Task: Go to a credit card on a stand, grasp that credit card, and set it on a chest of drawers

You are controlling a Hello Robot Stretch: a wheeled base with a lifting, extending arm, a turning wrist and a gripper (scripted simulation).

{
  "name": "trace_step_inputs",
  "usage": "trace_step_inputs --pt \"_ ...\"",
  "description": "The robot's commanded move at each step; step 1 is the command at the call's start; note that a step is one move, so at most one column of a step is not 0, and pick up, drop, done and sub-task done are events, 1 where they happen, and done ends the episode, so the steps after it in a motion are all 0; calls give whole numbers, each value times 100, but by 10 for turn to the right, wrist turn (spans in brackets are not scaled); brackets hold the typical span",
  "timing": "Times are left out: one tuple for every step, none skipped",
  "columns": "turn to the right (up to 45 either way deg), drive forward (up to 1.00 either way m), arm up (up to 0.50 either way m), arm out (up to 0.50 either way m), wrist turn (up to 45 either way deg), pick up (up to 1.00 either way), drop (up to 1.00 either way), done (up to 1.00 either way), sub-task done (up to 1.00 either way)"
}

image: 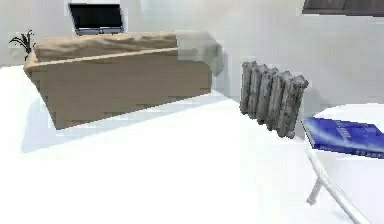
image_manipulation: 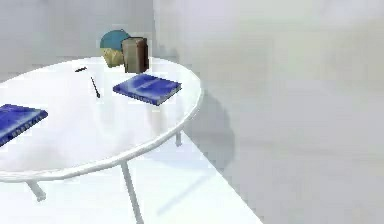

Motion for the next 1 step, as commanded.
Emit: trace_step_inputs --pt "-450 0 0 0 0 0 0 0 0"
